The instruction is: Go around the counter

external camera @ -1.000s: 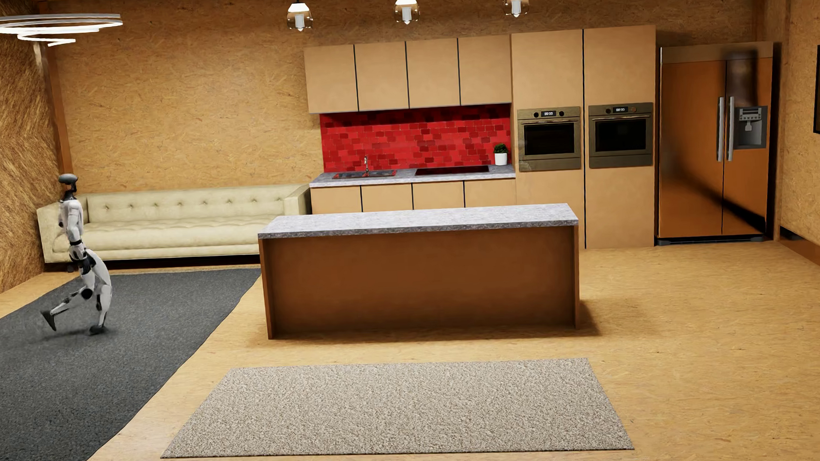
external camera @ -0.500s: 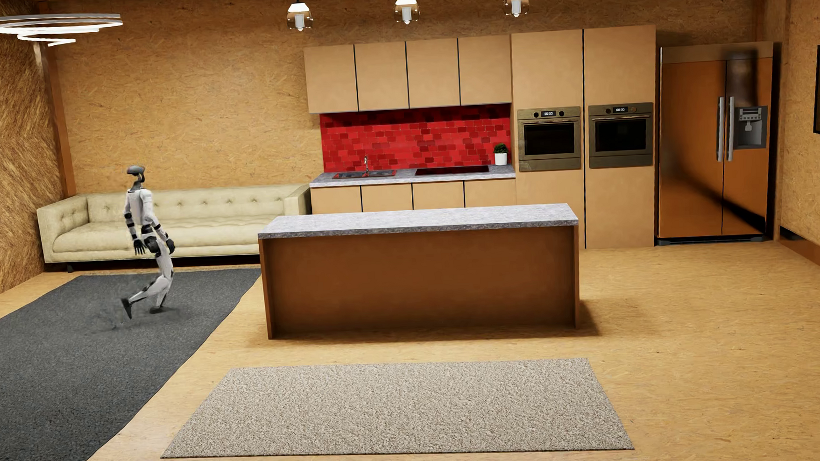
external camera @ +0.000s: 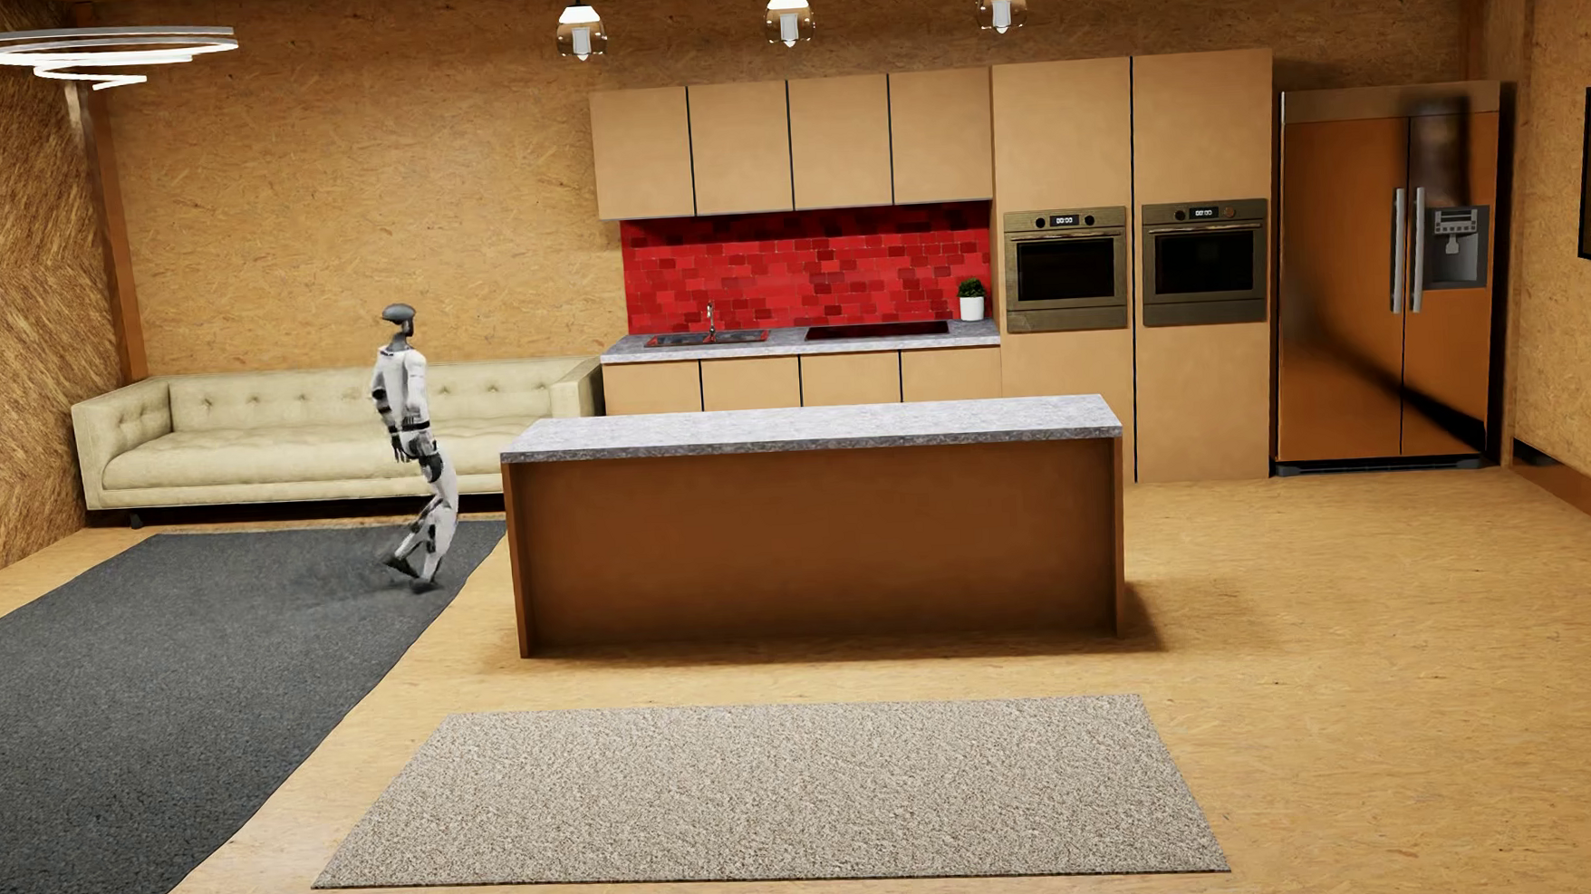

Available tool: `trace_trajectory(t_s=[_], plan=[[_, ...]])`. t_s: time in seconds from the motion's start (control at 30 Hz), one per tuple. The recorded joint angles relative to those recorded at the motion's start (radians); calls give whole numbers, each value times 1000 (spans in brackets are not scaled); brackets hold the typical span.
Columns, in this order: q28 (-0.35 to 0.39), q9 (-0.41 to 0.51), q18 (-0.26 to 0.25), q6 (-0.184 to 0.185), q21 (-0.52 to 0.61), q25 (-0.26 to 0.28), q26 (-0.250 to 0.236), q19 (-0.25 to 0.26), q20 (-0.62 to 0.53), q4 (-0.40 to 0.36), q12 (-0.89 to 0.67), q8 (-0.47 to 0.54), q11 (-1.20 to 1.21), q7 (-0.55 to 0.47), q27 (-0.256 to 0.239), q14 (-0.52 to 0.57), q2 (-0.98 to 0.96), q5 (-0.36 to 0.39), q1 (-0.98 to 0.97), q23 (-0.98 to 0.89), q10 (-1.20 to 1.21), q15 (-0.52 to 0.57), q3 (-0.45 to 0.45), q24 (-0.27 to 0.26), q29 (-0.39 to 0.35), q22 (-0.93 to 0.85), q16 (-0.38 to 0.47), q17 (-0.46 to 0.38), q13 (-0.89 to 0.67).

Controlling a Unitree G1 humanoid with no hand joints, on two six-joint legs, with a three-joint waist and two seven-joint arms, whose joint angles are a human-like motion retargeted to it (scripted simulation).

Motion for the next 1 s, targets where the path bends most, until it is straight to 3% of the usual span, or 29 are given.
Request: trace_trajectory(t_s=[0.07, 0.13, 0.2, 0.23, 0.27, 0.3, 0.33, 0.4, 0.5, 0.53, 0.57, 0.63, 0.67, 0.7, 0.73, 0.77, 0.8, 0.83, 0.9, 0.97, 1.0], plan=[[0, 0, 0, -29, -35, 0, 0, 0, 4, -12, 41, 0, -69, 0, 0, 2, 153, -19, -102, -54, -325, -146, 90, 0, 0, 2, 7, -17, -45], [0, -26, 0, -63, -104, 0, 0, 0, 35, -10, 78, 0, -111, 0, 0, 76, 253, -40, -178, -103, -657, -270, 149, 0, 0, -1, 19, -21, -92], [0, -51, 0, -98, -127, 0, 0, 0, 48, 25, 110, 0, -75, 0, 0, 110, 324, -57, -244, -132, -653, -323, 207, 0, 0, 14, 26, -33, -121], [0, -44, 0, -122, -160, 0, 0, 0, 46, 12, 119, 0, 3, 0, 0, 161, 358, -73, -250, -158, -560, -289, 240, 0, 0, 28, 34, -26, -108], [0, -48, 0, -155, -212, 0, 0, 0, 78, -11, 125, 0, 155, 0, 0, 183, 328, -96, -268, -176, -454, -145, 252, 0, 0, 47, 26, -18, -108], [0, -38, 0, -180, -158, 0, 0, 0, 46, -19, 109, 0, 361, 0, 0, 147, 268, -110, -227, -131, -392, 65, 248, 0, 0, 88, 28, 8, -101], [0, -30, 0, -182, -132, 0, 0, 0, 40, -20, 95, 0, 549, 0, 0, 100, 176, -117, -184, -119, -367, 201, 208, 0, 0, 111, 18, 16, -102], [0, -15, 0, -157, -74, 0, 0, 0, 27, 12, 80, 0, 677, 0, 0, 55, -29, -125, -28, -96, -423, 254, 117, 0, 0, 103, -8, 35, -93], [0, -20, 0, -101, -50, 0, 0, 0, 5, 53, 86, 0, 390, 0, 0, -41, -321, -127, 243, -41, -582, 304, -47, 0, 0, -25, -7, 55, -32], [0, -23, 0, -90, -45, 0, 0, 0, 2, 60, 87, 0, 263, 0, 0, -69, -390, -140, 323, -45, -617, 290, -112, 0, 0, -78, 5, 44, -1], [0, -25, 0, -91, -48, 0, 0, 0, 10, 59, 78, 0, 130, 0, 0, -96, -452, -156, 393, -44, -640, 210, -170, 0, 0, -122, 22, 33, 23], [0, -35, 0, -85, -50, 0, 0, 0, -7, 60, 37, 0, -39, 0, 0, -124, -532, -217, 494, -5, -650, -95, -292, 0, 0, -155, 59, 17, 76], [0, -32, 0, -71, -43, 0, 0, 0, -9, 73, 15, 0, -49, 0, 0, -97, -548, -253, 541, 13, -642, -142, -345, 0, 0, -148, 64, 3, 105], [0, -41, 0, -51, -42, 0, 0, 0, 0, 95, 4, 0, -5, 0, 0, -27, -591, -263, 576, 47, -628, 47, -371, 0, 0, -132, 64, 1, 132], [0, -51, 0, -20, -10, 0, 0, 0, 26, 122, 5, 0, 95, 0, 0, 94, -648, -235, 581, 75, -582, 275, -361, 0, 0, -119, 55, -2, 143], [0, -58, 0, 23, 29, 0, 0, 0, 39, 147, 11, 0, 176, 0, 0, 253, -660, -175, 539, 110, -479, 327, -336, 0, 0, -90, 39, -1, 135], [0, -52, 0, 25, 52, 0, 0, 0, 34, 130, 19, 0, 223, 0, 0, 367, -618, -132, 478, 124, -329, 282, -301, 0, 0, -52, 32, -1, 118], [0, -49, 0, 30, 30, 0, 0, 0, 9, 119, 16, 0, 243, 0, 0, 366, -567, -82, 369, 108, -149, 244, -266, 0, 0, -31, 29, 0, 106], [0, -13, 0, 18, -20, 0, 0, 0, -19, 73, 19, 0, 180, 0, 0, 131, -358, 6, 179, 65, 109, 162, -176, 0, 0, -13, 22, 11, 54], [0, -12, 0, -14, -60, 0, 0, 0, -42, 21, 42, 0, 68, 0, 0, -29, -140, 33, -39, -62, 104, 16, -66, 0, 0, -15, 11, 0, -5], [0, 15, 0, -42, -119, 0, 0, 0, -43, -11, 52, 0, -7, 0, 0, -35, 11, 4, -74, -133, -31, -51, -5, 0, 0, -16, 14, -4, -22]])
